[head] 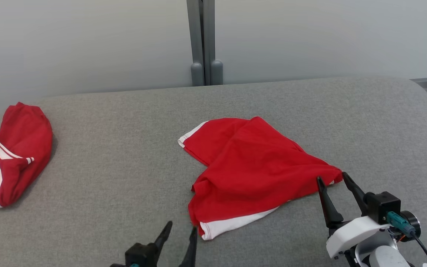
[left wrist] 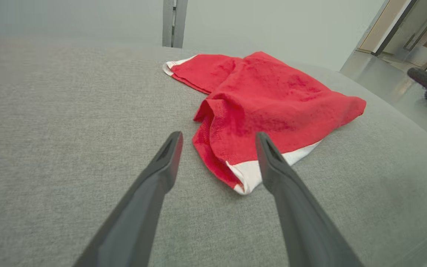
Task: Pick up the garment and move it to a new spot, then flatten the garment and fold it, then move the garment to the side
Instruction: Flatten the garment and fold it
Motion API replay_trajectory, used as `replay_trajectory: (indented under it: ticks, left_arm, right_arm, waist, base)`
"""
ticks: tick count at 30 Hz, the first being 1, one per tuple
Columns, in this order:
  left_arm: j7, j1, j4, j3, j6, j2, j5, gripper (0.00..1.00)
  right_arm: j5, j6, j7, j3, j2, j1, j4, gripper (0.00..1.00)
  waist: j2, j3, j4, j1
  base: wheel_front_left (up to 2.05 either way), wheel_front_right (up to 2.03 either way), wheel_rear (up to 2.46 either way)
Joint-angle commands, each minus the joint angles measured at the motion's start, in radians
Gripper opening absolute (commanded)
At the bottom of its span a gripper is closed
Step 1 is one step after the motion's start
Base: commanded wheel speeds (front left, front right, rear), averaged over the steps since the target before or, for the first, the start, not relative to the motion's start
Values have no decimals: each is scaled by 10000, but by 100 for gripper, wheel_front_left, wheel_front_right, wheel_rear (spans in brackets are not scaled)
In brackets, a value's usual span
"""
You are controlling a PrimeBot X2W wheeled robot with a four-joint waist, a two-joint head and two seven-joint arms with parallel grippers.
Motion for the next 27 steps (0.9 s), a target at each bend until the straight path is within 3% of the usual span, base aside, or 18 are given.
replay_trajectory:
  ticks: [1, 13, 23, 24, 26, 27]
  left_arm:
    - [4, -368, 341, -300, -74, 35, -91, 100]
    - [3, -1867, 2987, -2009, -157, 41, -1145, 100]
    - [-14, -2351, 3482, -2316, 19, 41, -1558, 100]
    - [-14, -2360, 3481, -2334, 35, 41, -1567, 91]
    - [-15, -2418, 3523, -2379, 60, 41, -1611, 45]
    - [-16, -2514, 3543, -2395, 85, 41, -1603, 29]
  right_arm:
    - [-56, -12, -49, 34, -29, -39, 1, 100]
    - [-187, -14, -49, 173, -27, -251, 120, 100]
    - [-188, -14, -49, 44, -29, -268, 94, 100]
    - [-184, -14, -49, 39, -29, -262, 120, 100]
    - [-158, -12, -49, 9, -29, -238, 214, 100]
    - [-129, -14, -49, -14, -29, -233, 287, 100]
  waist:
    - [0, 113, -117, 0]
    - [0, 655, -956, 0]
    - [0, 814, -1186, 0]
    - [0, 815, -1194, 0]
    - [0, 823, -1203, 0]
    - [0, 836, -1200, 0]
  base:
    - [0, 0, 0]
    - [0, 0, 0]
    - [0, 0, 0]
    - [0, 0, 0]
    - [0, 0, 0]
    - [0, 0, 0]
